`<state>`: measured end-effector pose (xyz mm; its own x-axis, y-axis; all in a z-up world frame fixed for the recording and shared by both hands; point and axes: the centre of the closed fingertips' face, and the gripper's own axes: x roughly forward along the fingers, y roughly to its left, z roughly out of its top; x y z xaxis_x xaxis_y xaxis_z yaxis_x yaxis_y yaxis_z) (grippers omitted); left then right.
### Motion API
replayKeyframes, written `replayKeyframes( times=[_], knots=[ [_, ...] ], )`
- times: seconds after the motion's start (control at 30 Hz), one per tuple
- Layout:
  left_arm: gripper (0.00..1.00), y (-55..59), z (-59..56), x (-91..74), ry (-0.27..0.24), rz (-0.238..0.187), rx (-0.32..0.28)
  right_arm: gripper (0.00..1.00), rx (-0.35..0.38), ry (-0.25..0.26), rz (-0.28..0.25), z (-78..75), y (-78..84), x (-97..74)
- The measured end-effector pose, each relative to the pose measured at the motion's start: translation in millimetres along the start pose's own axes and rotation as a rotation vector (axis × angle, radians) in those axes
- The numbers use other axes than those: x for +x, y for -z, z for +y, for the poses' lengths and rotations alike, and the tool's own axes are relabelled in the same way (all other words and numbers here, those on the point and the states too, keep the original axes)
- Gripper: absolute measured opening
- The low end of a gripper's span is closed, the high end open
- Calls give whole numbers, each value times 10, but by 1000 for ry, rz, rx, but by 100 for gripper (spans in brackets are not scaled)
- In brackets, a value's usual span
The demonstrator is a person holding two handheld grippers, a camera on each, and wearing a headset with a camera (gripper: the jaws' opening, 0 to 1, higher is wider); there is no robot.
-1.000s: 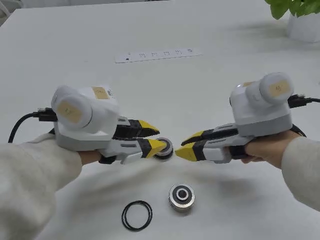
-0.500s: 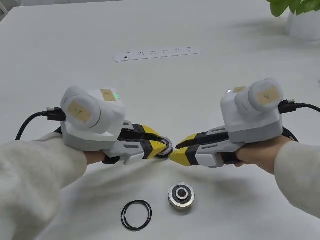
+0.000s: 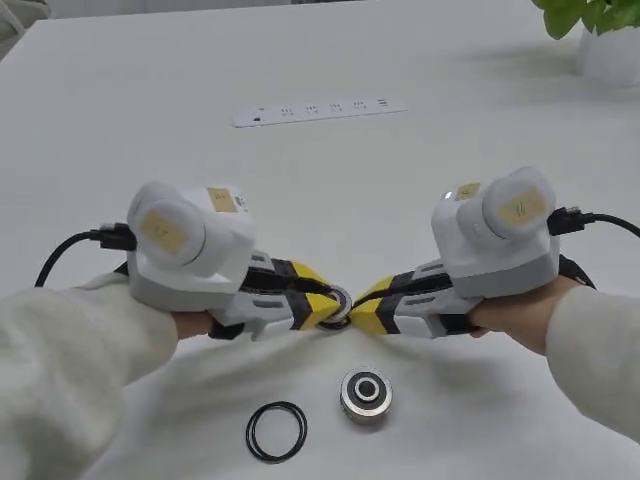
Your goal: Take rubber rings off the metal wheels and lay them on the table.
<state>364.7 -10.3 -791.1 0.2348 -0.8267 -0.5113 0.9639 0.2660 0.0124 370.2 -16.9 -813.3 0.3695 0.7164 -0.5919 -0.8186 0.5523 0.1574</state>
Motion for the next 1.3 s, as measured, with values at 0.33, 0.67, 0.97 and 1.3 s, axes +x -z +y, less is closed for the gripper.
replayKeyframes(
  times=[0.33,0.67,0.97,1.3],
  knots=[
    [11,11,-5,-5,-6,-2,1,0,99,7,34,6,-1,12],
    [11,32,10,-15,-12,-2,21,0,341,-17,-42,-56,-150,-52],
    [11,41,20,-14,-15,5,36,0,359,-26,-43,15,-181,-57],
    [11,39,20,-12,-14,9,46,0,326,-44,-51,108,-248,-66]
  ],
)
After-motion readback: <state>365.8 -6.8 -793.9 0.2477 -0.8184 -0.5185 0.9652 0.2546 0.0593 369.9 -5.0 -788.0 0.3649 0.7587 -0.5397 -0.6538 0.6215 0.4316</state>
